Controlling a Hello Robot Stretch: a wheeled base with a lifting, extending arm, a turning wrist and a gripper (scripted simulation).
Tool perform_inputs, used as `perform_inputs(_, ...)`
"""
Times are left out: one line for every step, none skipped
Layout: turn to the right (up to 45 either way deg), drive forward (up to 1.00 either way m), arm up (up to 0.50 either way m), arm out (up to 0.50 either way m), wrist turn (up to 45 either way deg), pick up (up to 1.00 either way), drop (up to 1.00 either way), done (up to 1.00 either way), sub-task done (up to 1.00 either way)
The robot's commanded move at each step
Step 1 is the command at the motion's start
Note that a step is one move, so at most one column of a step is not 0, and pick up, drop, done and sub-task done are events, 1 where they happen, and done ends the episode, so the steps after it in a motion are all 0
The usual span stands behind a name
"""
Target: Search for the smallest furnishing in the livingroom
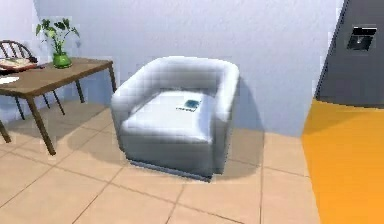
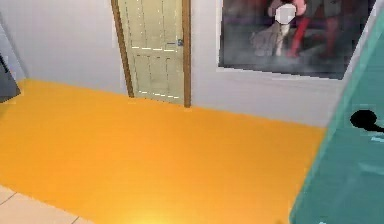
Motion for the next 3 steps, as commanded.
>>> perform_inputs(-9.0, 0.00, 0.00, 0.00, 0.0, 0.00, 0.00, 0.00, 0.00)
perform_inputs(0.0, 0.25, 0.00, 0.00, 0.0, 0.00, 0.00, 0.00, 0.00)
perform_inputs(-45.0, 0.00, 0.00, 0.00, 0.0, 0.00, 0.00, 0.00, 0.00)
